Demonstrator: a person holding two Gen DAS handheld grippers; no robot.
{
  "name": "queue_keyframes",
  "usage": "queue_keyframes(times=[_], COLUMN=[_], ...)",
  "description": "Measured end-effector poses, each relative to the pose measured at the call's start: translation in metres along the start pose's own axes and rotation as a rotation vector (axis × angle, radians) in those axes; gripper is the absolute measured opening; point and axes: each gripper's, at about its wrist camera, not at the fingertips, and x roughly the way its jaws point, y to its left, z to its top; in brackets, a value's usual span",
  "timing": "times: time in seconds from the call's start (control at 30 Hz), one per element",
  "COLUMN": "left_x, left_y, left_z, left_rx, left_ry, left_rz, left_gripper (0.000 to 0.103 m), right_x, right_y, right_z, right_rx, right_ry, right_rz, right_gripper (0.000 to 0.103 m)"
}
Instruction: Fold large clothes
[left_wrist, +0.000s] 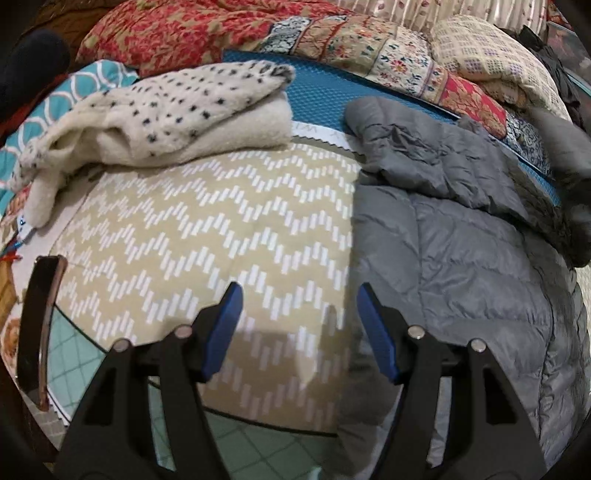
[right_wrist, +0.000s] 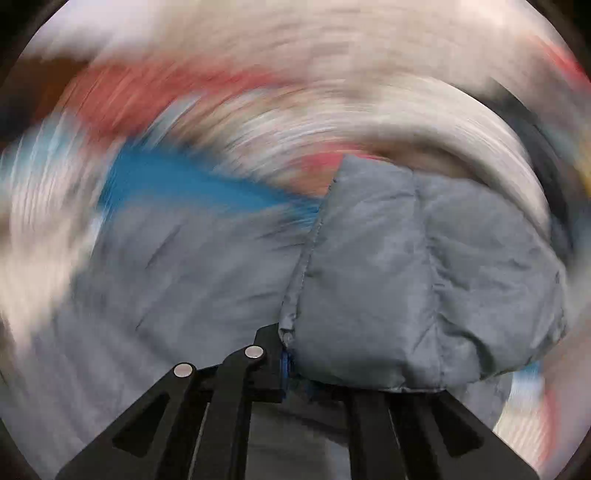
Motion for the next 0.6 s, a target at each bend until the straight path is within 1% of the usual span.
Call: queue_keyframes(times=[0.03, 0.07, 0.1, 0.13, 0.17, 0.2, 0.23, 0.27, 0.3, 0.37, 0.43, 0.47, 0.5, 0.57, 0.6], left_x=[0.001, 0.002, 0.003, 0.003, 0.002, 0.002, 0.002, 0.002, 0.002, 0.0, -0.006, -0.009, -0.013, -0.014, -0.011], left_y=[0.002, 0.003, 0.004, 0.003, 0.001, 0.0, -0.003, -0.006, -0.012, -0.025, -0.039, -0.045, -0.056, -0.075, -0.082], left_z=[0.001, 0.002, 0.004, 0.006, 0.009, 0.011, 0.014, 0.019, 0.026, 0.042, 0.056, 0.062, 0.069, 0.078, 0.08], left_rx=[-0.007, -0.012, -0.013, -0.009, -0.002, 0.005, 0.009, 0.012, 0.019, 0.034, 0.04, 0.042, 0.054, 0.093, 0.103], left_ry=[0.005, 0.009, 0.012, 0.011, 0.005, 0.0, -0.006, -0.011, -0.019, -0.042, -0.075, -0.089, -0.107, -0.116, -0.118], left_rz=[-0.003, -0.009, -0.017, -0.026, -0.034, -0.041, -0.051, -0.063, -0.081, -0.107, -0.135, -0.149, -0.172, -0.198, -0.197], left_gripper=[0.062, 0.062, 0.062, 0.062, 0.062, 0.062, 0.062, 0.062, 0.062, 0.062, 0.062, 0.062, 0.062, 0.072, 0.072], right_x=[0.014, 0.024, 0.035, 0.042, 0.045, 0.044, 0.038, 0.035, 0.027, 0.014, -0.004, -0.011, -0.021, -0.029, -0.034], right_y=[0.042, 0.069, 0.098, 0.119, 0.124, 0.124, 0.119, 0.114, 0.107, 0.098, 0.087, 0.08, 0.067, 0.04, 0.016], right_z=[0.001, -0.003, -0.01, -0.02, -0.027, -0.028, -0.03, -0.032, -0.037, -0.049, -0.057, -0.061, -0.066, -0.063, -0.066], right_rx=[-0.17, -0.283, -0.416, -0.535, -0.582, -0.584, -0.554, -0.54, -0.531, -0.539, -0.505, -0.473, -0.404, -0.245, -0.115], right_ry=[0.018, 0.027, 0.021, -0.012, -0.034, -0.043, -0.053, -0.056, -0.067, -0.096, -0.111, -0.113, -0.112, -0.105, -0.099], right_rz=[-0.035, -0.064, -0.145, -0.252, -0.292, -0.299, -0.281, -0.278, -0.296, -0.326, -0.303, -0.287, -0.248, -0.171, -0.126], right_gripper=[0.105, 0.105, 0.104, 0.103, 0.103, 0.103, 0.102, 0.099, 0.095, 0.077, 0.07, 0.069, 0.068, 0.068, 0.068])
